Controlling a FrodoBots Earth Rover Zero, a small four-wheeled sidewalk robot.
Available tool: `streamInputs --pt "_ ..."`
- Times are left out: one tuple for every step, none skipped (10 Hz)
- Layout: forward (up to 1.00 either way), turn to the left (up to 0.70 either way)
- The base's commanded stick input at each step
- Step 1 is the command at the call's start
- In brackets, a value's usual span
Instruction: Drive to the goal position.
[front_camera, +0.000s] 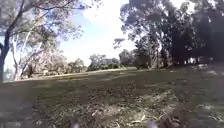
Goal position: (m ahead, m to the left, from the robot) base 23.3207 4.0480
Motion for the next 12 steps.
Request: streamInputs --pt "0.7 0.0" --pt "0.7 0.0" --pt "0.7 0.0" --pt "0.7 0.0" --pt "0.7 0.0" --pt "0.7 0.0" --pt "0.7 0.0" --pt "0.7 0.0" --pt "0.7 -0.01" --pt "0.7 -0.04" --pt "0.7 -0.34" --pt "0.7 -0.34"
